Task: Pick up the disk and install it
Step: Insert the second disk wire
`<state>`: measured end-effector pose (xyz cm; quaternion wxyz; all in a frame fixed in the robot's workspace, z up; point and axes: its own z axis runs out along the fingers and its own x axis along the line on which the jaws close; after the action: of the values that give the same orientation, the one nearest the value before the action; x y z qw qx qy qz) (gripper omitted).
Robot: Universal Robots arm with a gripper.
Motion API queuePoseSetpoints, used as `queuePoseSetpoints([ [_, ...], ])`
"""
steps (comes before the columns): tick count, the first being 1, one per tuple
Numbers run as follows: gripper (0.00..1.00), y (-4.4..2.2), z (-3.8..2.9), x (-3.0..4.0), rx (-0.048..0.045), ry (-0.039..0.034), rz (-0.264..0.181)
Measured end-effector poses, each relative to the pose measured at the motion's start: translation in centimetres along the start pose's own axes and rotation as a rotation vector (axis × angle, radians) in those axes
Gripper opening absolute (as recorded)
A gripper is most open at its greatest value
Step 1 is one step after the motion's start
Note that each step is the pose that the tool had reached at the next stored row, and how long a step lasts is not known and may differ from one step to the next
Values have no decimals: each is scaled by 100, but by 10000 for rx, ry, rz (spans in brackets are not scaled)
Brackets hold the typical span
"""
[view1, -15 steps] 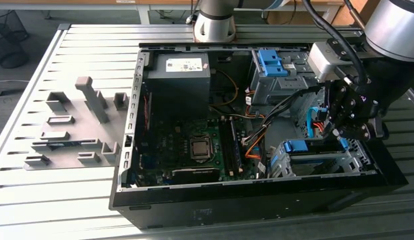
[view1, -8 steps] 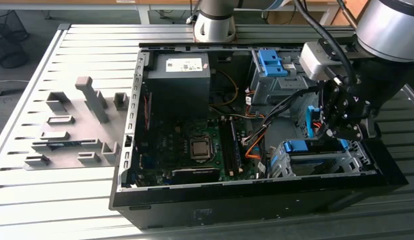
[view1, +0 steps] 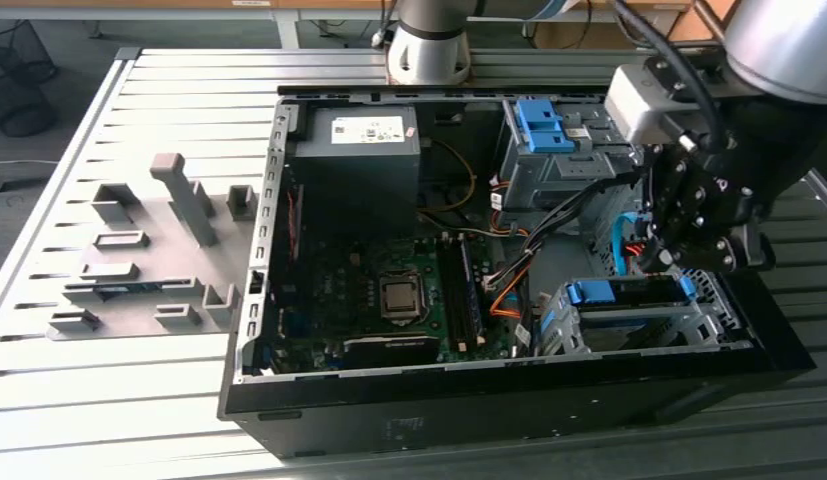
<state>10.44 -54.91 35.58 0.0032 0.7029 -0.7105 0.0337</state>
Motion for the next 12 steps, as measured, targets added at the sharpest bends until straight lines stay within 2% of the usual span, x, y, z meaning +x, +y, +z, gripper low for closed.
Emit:
queuePoseSetpoints([
  [1,11,-1,-35,2,0,1,0],
  [3,11,10,-47,3,0,-3,1],
  [4,11,64,-51,3,19,-15,1],
  [5,11,97,-105,7,33,-24,2],
  [9,11,91,-251,13,32,-24,2],
  [12,11,94,-289,8,32,-25,4],
])
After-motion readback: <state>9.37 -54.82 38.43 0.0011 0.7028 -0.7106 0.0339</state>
